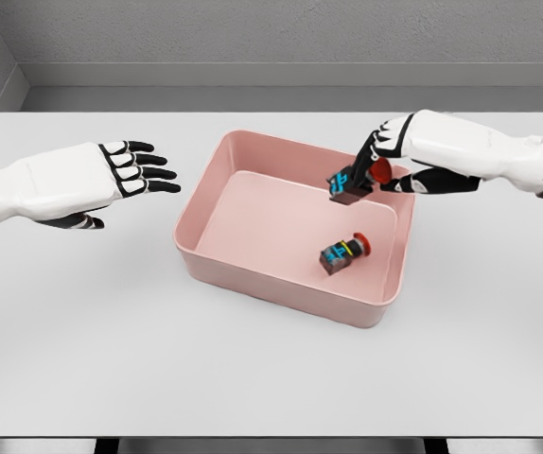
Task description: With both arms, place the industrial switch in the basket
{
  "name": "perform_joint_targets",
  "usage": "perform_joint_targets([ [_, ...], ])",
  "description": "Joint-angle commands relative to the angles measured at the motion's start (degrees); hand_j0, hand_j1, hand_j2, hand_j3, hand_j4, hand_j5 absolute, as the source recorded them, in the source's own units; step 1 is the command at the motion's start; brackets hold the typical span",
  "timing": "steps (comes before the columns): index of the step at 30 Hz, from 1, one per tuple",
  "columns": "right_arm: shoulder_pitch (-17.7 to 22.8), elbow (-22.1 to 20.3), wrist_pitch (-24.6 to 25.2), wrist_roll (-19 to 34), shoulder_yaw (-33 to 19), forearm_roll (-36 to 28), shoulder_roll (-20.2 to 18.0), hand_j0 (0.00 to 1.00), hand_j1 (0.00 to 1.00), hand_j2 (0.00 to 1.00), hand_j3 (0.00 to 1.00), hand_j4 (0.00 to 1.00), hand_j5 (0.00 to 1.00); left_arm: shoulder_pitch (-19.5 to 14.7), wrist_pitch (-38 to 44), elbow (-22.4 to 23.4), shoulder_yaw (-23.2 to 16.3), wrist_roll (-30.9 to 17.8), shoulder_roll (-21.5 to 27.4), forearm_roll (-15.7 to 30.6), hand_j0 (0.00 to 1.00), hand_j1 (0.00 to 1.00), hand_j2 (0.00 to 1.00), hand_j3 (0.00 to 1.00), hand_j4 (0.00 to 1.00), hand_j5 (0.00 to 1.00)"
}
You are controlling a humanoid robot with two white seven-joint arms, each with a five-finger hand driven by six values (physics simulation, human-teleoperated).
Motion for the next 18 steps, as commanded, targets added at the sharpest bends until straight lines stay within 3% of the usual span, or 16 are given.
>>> perform_joint_targets([
  [1,-0.2,0.0,0.1,0.1,1.4,-0.4,0.9,0.52,0.52,0.52,0.52,0.52,0.52,0.0,0.1,0.0,0.1,0.0,0.0,0.3,1.0,1.0,1.0,1.0,1.0,1.0],
  [4,-1.1,-0.1,0.1,0.1,1.4,-0.4,1.2,0.55,0.55,0.55,0.55,0.55,0.55,0.0,0.1,0.0,0.1,0.0,0.0,0.3,1.0,1.0,1.0,1.0,1.0,1.0],
  [5,-1.4,-0.2,0.1,0.1,1.5,-0.4,1.8,0.6,0.6,0.6,0.6,0.6,0.6,-0.1,0.1,0.0,0.1,0.0,0.0,0.3,1.0,1.0,1.0,1.0,1.0,1.0],
  [8,-1.5,-0.1,0.1,0.0,1.4,-0.4,2.2,1.0,1.0,1.0,1.0,1.0,1.0,-0.2,0.1,-0.1,0.1,0.0,0.0,0.3,1.0,1.0,1.0,1.0,1.0,1.0],
  [14,-2.9,-0.3,0.1,-0.1,1.4,-0.4,2.9,1.0,1.0,1.0,1.0,1.0,1.0,-0.2,0.1,0.0,0.1,0.0,0.0,0.3,1.0,1.0,1.0,1.0,1.0,1.0],
  [16,-2.9,-0.2,0.1,-0.4,1.2,-0.4,2.1,1.0,1.0,1.0,1.0,1.0,1.0,-0.2,0.1,-0.1,0.1,0.0,0.1,0.3,1.0,1.0,1.0,1.0,1.0,1.0],
  [18,-2.8,0.0,0.1,-0.7,0.6,-0.5,-1.1,1.0,1.0,1.0,1.0,1.0,1.0,-0.2,0.1,0.0,0.1,0.0,0.0,0.3,1.0,1.0,1.0,1.0,1.0,1.0],
])
